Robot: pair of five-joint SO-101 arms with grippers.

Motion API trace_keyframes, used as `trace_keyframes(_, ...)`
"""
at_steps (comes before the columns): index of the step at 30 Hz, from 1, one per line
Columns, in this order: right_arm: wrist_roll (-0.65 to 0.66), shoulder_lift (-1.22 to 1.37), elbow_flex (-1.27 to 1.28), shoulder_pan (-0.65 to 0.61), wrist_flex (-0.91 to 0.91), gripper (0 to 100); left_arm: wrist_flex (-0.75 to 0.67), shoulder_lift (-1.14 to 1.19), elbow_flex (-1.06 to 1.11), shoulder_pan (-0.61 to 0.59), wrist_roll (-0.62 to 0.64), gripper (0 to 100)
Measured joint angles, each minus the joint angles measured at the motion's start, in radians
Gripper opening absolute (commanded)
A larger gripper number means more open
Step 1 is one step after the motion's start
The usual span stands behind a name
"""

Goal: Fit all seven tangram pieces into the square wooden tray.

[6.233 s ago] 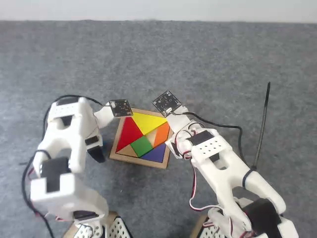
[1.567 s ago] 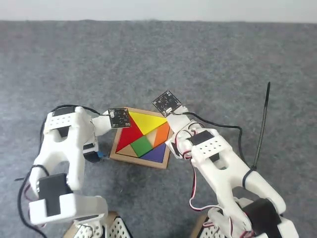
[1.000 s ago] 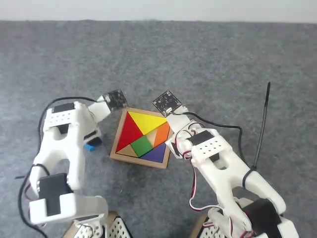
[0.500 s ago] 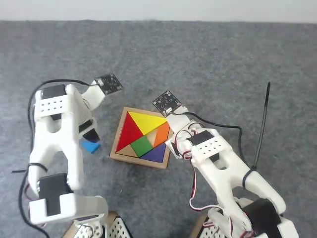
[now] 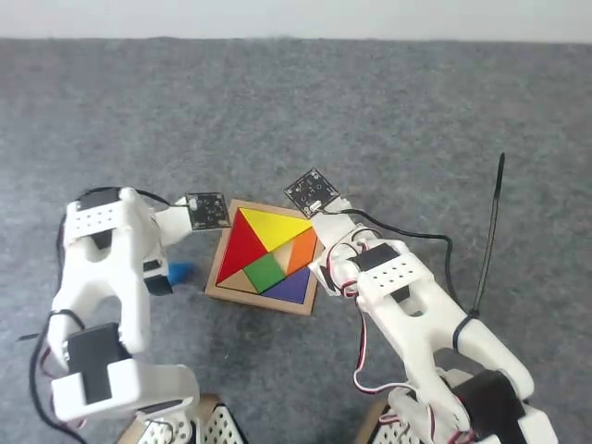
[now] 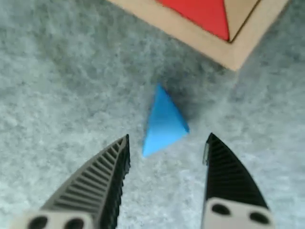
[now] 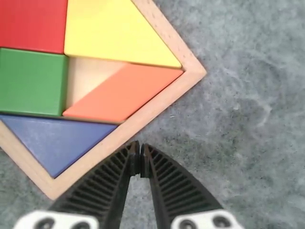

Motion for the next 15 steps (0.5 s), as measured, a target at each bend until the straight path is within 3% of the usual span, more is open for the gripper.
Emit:
trace_keyframes(7, 0.000, 0.000, 0.000, 0.000, 0.000, 0.7, -0.123, 0.000, 0.074, 0.014, 0.068, 24)
trace_keyframes(15, 0.000, 0.000, 0.000, 0.000, 0.000, 0.7, -0.150, 0.023, 0.078, 0.014, 0.110, 24)
